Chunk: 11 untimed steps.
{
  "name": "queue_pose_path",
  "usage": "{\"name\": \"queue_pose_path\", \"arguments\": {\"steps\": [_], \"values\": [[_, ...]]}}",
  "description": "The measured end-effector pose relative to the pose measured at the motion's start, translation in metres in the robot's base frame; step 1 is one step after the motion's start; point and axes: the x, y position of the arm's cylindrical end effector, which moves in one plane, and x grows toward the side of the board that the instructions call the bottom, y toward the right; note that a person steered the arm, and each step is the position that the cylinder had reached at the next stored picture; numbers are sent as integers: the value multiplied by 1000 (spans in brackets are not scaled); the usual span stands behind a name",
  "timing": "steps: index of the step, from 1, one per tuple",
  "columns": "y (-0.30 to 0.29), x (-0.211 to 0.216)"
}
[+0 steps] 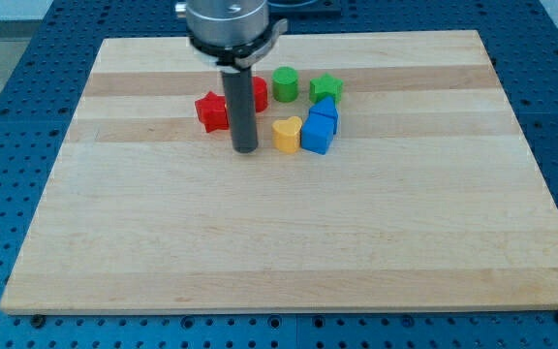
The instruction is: Push the yellow hexagon towards the top side
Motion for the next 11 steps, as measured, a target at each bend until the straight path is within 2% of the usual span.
{"name": "queue_pose_path", "arguments": {"steps": [3,5,8,10,11], "values": [[-22,8],[-21,-19],[31,-35],[38,-41],[42,-64]]}}
